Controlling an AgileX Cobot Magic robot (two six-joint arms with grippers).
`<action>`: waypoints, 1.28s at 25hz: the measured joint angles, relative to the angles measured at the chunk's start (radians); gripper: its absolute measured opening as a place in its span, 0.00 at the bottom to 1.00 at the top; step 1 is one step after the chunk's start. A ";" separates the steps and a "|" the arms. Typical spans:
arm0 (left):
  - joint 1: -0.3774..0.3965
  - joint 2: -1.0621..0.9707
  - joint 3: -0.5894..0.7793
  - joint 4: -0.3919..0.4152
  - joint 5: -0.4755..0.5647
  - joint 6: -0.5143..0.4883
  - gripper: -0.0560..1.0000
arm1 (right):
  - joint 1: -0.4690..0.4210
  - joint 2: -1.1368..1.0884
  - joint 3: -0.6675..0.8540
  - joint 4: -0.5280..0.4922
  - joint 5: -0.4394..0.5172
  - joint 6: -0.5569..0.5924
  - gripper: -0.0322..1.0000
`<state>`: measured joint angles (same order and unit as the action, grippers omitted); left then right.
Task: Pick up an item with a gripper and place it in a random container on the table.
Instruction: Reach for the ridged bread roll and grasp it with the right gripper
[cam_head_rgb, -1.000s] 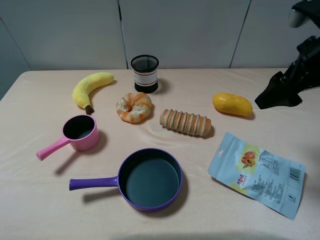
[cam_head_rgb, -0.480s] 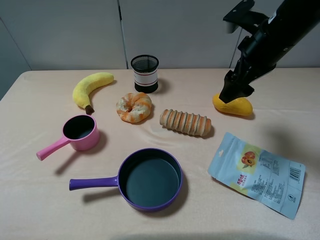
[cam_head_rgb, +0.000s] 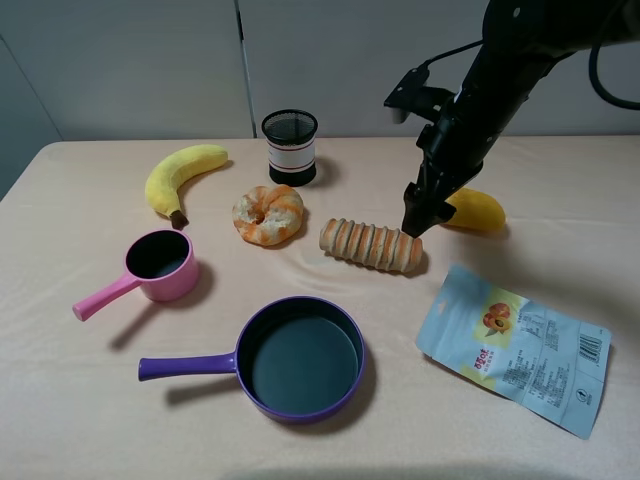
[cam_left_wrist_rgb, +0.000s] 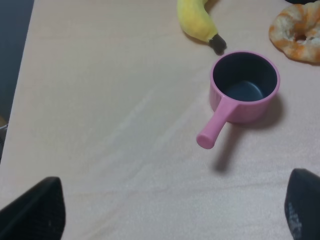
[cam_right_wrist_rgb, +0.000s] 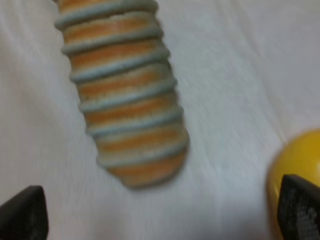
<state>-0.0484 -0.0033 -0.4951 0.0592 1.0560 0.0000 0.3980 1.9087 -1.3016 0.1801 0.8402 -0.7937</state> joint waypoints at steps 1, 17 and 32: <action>0.000 0.000 0.000 0.000 0.000 0.000 0.89 | 0.000 0.017 0.000 0.012 -0.010 -0.008 0.70; 0.000 0.000 0.000 0.000 0.000 0.000 0.89 | 0.075 0.162 -0.001 0.051 -0.185 -0.069 0.70; 0.000 0.000 0.000 0.000 0.000 0.000 0.89 | 0.093 0.230 -0.004 0.051 -0.214 -0.075 0.70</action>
<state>-0.0484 -0.0033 -0.4951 0.0592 1.0560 0.0000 0.4906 2.1383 -1.3051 0.2315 0.6263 -0.8688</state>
